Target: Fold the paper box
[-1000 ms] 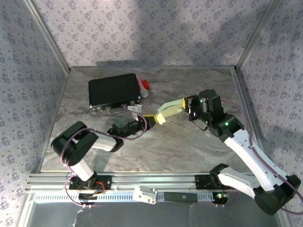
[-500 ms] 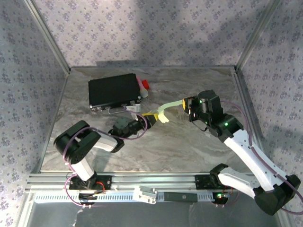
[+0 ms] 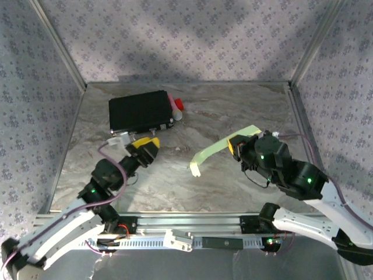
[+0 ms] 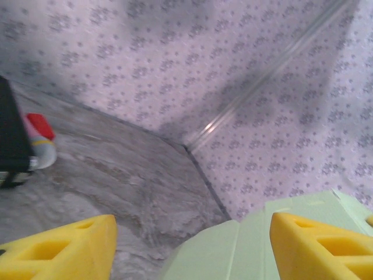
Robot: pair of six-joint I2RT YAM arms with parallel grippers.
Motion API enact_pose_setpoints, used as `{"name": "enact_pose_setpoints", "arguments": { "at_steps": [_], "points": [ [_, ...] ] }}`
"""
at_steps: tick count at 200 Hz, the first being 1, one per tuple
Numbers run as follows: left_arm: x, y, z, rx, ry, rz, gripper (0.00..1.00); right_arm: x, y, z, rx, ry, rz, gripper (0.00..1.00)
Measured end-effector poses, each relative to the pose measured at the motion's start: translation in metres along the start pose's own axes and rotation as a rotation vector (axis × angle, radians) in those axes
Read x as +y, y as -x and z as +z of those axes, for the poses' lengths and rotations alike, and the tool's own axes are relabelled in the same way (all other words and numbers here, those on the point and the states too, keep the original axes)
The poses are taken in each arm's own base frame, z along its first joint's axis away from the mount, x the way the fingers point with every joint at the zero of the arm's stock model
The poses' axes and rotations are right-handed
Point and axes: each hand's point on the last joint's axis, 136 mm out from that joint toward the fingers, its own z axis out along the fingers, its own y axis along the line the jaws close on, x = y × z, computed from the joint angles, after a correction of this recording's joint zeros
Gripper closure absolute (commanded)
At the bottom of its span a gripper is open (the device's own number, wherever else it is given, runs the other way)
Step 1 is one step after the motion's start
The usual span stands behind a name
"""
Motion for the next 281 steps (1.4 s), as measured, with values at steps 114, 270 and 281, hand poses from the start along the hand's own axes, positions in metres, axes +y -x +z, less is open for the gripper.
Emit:
{"name": "enact_pose_setpoints", "arguments": {
  "at_steps": [114,270,281],
  "points": [
    [0.081,-0.056,-0.012,0.282,0.321,0.009,0.34,-0.046,0.034,0.162,-0.134,-0.287,0.061,1.0],
    [0.12,-0.129,0.01,0.564,0.36,0.098,0.46,-0.095,0.039,0.235,0.072,-0.228,-0.029,1.0],
    [0.12,-0.129,0.012,0.561,0.354,0.104,0.45,-0.101,0.037,0.238,0.085,-0.221,-0.033,1.0]
  ]
}}
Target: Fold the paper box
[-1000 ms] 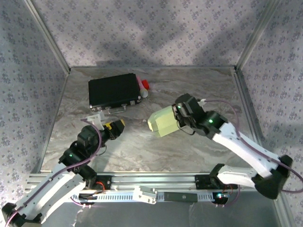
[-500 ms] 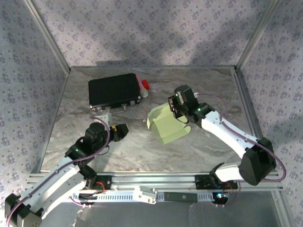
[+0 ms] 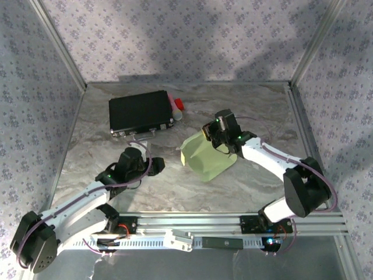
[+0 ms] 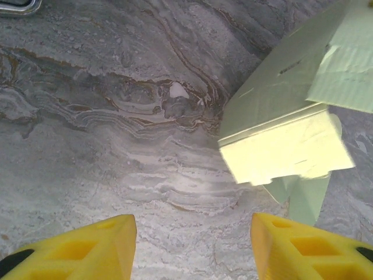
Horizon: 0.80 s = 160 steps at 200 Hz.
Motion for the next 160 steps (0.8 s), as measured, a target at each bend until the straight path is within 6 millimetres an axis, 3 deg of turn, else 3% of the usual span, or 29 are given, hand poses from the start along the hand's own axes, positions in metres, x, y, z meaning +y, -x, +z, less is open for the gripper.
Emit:
{"name": "enact_pose_setpoints", "arguments": {
  "at_steps": [45,88,132,160],
  "points": [
    [-0.013,0.014,-0.001,-0.032,-0.03,0.018,0.47,-0.002,-0.002,0.006,0.023,0.02,-0.01,1.0],
    [-0.067,0.051,0.009,-0.018,-0.073,0.13,0.52,-0.003,-0.005,0.001,0.04,-0.038,0.004,1.0],
    [-0.091,0.068,0.019,0.01,-0.048,0.218,0.59,0.009,-0.006,-0.028,0.033,-0.074,0.01,1.0],
    [-0.112,0.076,0.013,0.0,-0.064,0.282,0.65,0.019,-0.004,-0.053,0.017,-0.061,0.014,1.0]
  ]
}}
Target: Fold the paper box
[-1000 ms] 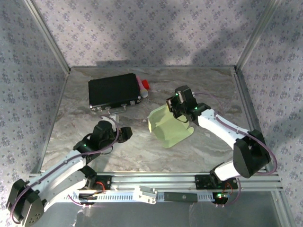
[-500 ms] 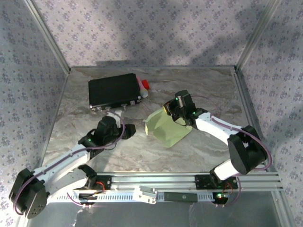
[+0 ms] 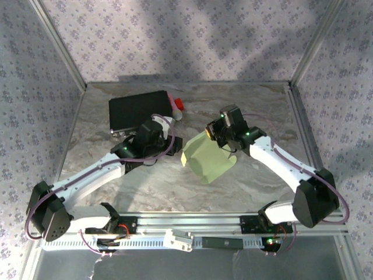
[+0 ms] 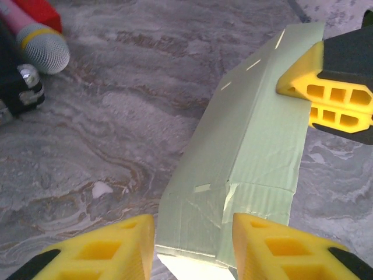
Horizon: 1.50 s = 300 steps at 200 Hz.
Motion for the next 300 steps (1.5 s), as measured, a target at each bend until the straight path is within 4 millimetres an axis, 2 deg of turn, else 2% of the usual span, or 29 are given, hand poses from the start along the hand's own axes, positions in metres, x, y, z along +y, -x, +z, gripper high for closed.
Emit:
{"name": "enact_pose_setpoints", "arguments": {
  "at_steps": [17,28,59,75,93,121,139,219,238,257,274,300],
  "points": [
    [-0.015,0.008,-0.005,-0.006,-0.019,0.056,0.73,0.006,0.002,-0.012,-0.012,0.008,0.002,1.0],
    [-0.023,0.011,-0.006,0.0,-0.026,0.096,0.75,0.01,0.003,-0.017,-0.017,0.016,0.003,1.0],
    [-0.022,0.008,-0.001,0.04,0.0,0.165,0.74,0.014,0.003,-0.024,-0.019,0.019,0.003,1.0],
    [-0.019,-0.001,0.003,0.082,0.013,0.196,0.72,0.011,0.003,-0.024,-0.018,0.007,0.005,1.0],
    [-0.026,-0.008,0.007,0.114,0.008,0.234,0.71,0.009,0.003,-0.024,-0.017,-0.001,0.006,1.0],
    [-0.04,-0.012,0.011,0.13,0.0,0.285,0.69,0.009,0.003,-0.024,-0.017,-0.002,0.006,1.0],
    [-0.041,-0.014,0.013,0.132,0.012,0.3,0.65,0.008,0.003,-0.024,-0.017,-0.007,0.007,1.0],
    [-0.046,-0.008,0.011,0.123,0.027,0.327,0.54,0.006,0.004,-0.024,-0.012,-0.015,0.016,1.0],
    [-0.047,-0.007,0.01,0.12,0.026,0.317,0.48,0.006,0.005,-0.025,0.0,-0.012,0.033,1.0],
    [-0.054,-0.003,-0.002,0.09,0.005,0.305,0.47,0.007,0.006,-0.029,0.002,-0.007,0.049,1.0],
    [-0.066,0.005,-0.025,0.039,-0.037,0.301,0.46,0.01,0.006,-0.041,-0.002,0.0,0.054,1.0],
    [-0.074,0.019,-0.049,-0.023,-0.072,0.287,0.48,0.038,0.005,-0.069,-0.007,0.061,0.054,1.0]
  ]
}}
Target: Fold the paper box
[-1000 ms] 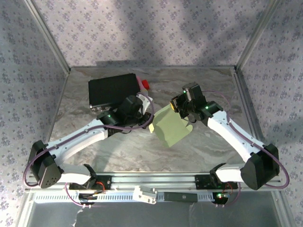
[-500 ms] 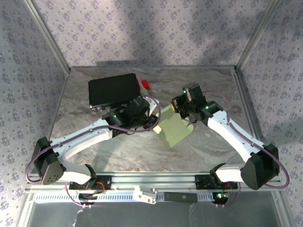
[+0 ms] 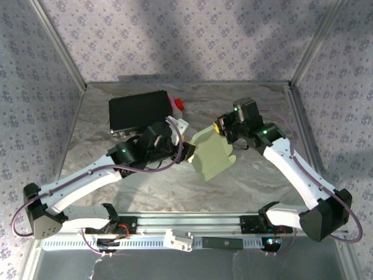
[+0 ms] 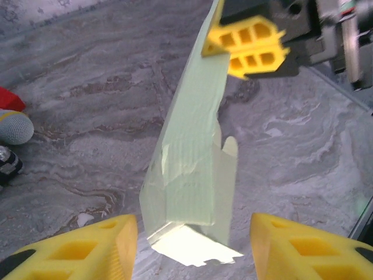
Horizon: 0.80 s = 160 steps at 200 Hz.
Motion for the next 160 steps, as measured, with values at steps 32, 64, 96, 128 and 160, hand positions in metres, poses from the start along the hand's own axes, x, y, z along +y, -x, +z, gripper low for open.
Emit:
{"name": "enact_pose_setpoints", "arguments": {
  "at_steps": [32,64,96,128,160],
  "points": [
    [0.007,0.023,-0.01,-0.019,0.023,-0.017,0.49,0.034,-0.004,-0.025,0.004,0.075,-0.001,1.0],
    [0.01,0.058,-0.023,-0.055,0.033,-0.023,0.51,0.04,-0.004,-0.037,-0.003,0.071,0.016,1.0],
    [0.008,0.063,-0.027,-0.051,0.023,-0.013,0.51,0.044,-0.006,-0.046,0.0,0.065,0.024,1.0],
    [0.007,0.057,-0.022,-0.013,0.022,-0.01,0.52,0.042,-0.006,-0.05,0.009,0.045,0.032,1.0],
    [0.004,0.057,-0.031,-0.041,-0.002,-0.018,0.5,0.038,-0.005,-0.05,0.023,0.03,0.041,1.0]
  ]
}}
